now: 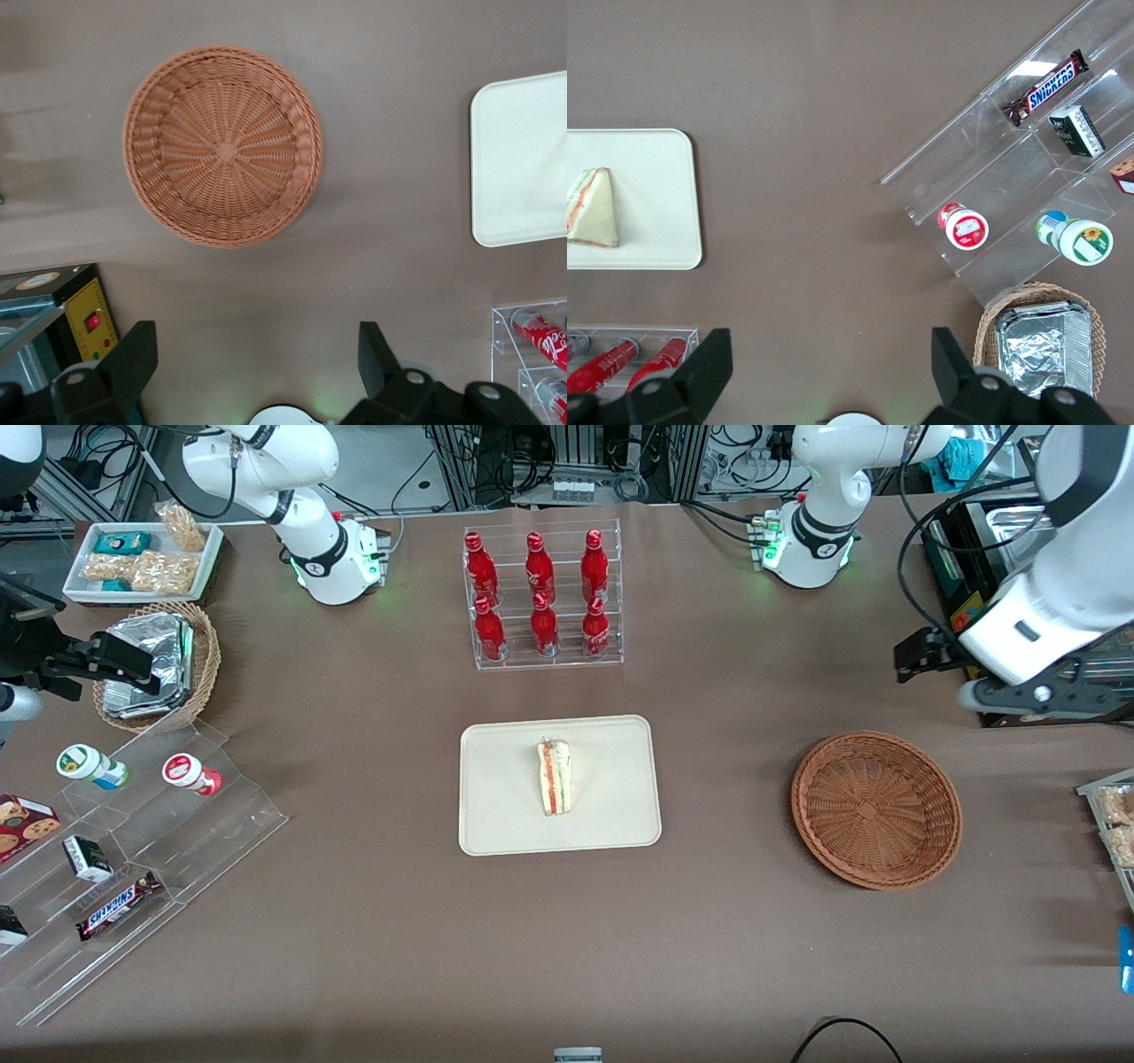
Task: Place sandwich from basket to tray
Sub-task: 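Open the left gripper and raise it away from the tray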
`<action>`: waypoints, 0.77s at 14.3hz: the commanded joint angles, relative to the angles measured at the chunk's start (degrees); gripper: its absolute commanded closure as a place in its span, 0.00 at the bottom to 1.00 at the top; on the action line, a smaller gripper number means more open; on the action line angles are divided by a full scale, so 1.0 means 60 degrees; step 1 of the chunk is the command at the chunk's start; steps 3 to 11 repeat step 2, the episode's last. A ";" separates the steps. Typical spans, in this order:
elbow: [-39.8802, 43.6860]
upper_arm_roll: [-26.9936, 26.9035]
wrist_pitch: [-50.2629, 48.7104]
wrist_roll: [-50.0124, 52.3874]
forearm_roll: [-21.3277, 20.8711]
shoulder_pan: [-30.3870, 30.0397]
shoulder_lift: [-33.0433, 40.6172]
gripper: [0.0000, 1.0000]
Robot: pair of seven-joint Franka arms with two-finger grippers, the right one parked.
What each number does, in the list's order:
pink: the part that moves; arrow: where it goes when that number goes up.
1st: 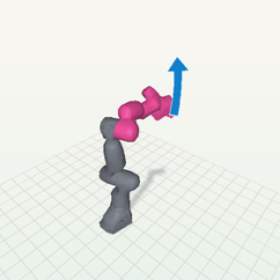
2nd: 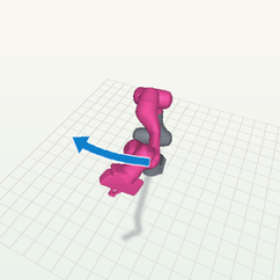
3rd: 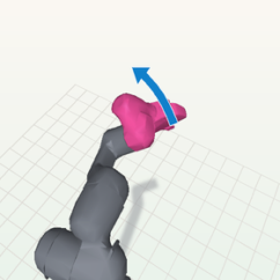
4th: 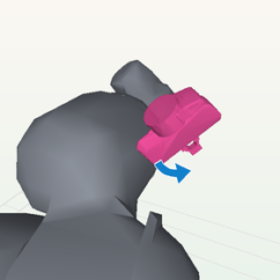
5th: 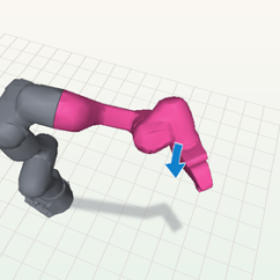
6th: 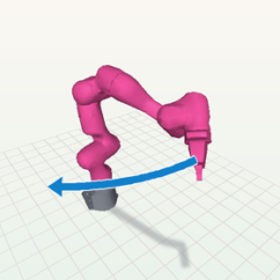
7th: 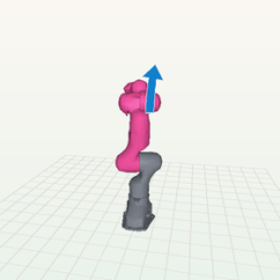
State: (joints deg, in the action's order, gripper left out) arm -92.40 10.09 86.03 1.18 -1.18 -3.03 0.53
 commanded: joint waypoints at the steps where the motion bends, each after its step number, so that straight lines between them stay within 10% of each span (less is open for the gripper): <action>1: 0.0062 -0.0186 0.0047 -0.0138 -0.0067 -0.0139 0.0336 0.00; 11: 0.0120 -0.0231 0.0047 -0.0109 -0.0067 -0.0139 0.0337 0.00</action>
